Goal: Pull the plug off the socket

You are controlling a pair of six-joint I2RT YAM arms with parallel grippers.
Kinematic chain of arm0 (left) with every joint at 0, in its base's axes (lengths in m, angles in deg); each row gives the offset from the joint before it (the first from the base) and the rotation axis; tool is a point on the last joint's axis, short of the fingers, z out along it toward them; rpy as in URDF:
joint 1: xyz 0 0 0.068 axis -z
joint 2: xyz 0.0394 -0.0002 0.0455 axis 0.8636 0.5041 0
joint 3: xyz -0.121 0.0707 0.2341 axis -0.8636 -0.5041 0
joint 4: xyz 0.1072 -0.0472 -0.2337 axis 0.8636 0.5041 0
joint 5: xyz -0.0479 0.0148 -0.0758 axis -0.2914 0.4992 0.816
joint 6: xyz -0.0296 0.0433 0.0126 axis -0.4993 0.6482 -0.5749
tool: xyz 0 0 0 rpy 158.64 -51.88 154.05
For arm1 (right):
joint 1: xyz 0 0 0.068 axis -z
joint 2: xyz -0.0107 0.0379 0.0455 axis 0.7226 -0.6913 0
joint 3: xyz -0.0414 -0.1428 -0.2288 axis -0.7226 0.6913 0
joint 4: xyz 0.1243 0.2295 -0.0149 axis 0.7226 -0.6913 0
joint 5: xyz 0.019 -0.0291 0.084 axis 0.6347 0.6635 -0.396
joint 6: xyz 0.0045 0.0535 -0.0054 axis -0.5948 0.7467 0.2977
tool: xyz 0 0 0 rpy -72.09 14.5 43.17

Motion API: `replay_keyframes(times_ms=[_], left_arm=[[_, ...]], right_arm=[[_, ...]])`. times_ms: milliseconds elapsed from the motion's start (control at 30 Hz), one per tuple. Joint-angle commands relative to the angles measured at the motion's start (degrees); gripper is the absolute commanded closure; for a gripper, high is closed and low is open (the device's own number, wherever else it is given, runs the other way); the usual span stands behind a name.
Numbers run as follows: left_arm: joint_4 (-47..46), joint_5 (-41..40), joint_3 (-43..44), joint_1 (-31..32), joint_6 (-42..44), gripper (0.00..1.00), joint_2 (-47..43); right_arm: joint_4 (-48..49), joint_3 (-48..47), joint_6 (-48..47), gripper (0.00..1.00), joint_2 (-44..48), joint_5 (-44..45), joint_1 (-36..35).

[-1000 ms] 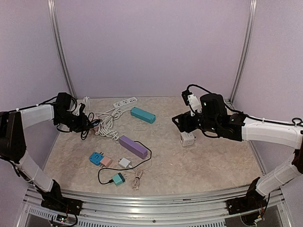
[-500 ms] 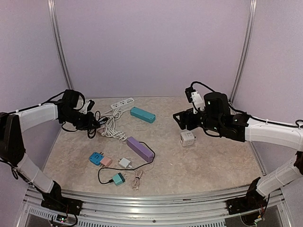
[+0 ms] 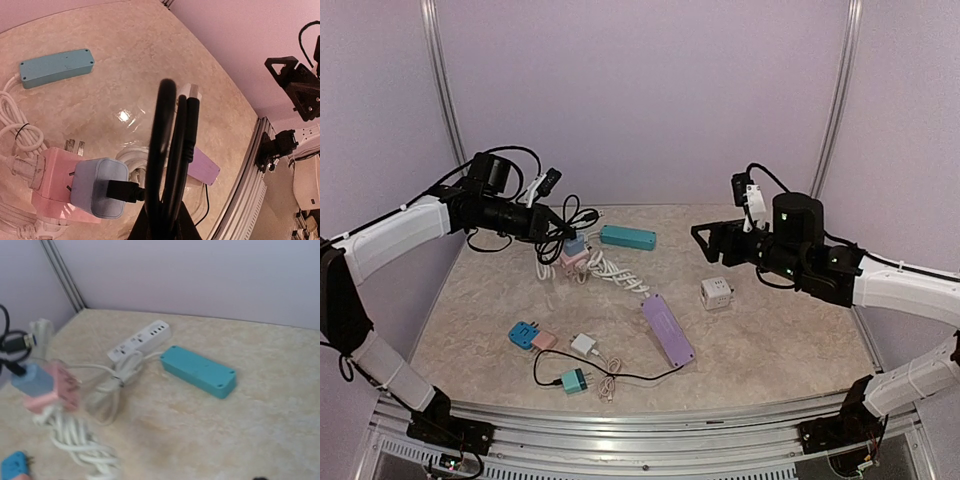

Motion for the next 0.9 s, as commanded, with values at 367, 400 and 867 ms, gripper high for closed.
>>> replay_keyframes(times_ms=[367,400,867], left_arm=[[-17.66,18.56,-2.74,1.89,-5.64,1.00,0.01],[-17.94,18.74,-2.78,1.90,-6.57,1.00,0.24],[-20.32,22.03,-4.16,1.90,-14.58,1.00,1.12]], right_arm=[[16.14,2.92,7.53,0.23,-6.41,-13.93,-3.34],[16.19,2.64,5.98,0.23,-7.21,-13.05,-4.45],[22.56,-5.36,-4.88,0.27,-22.77,1.88,-13.71]])
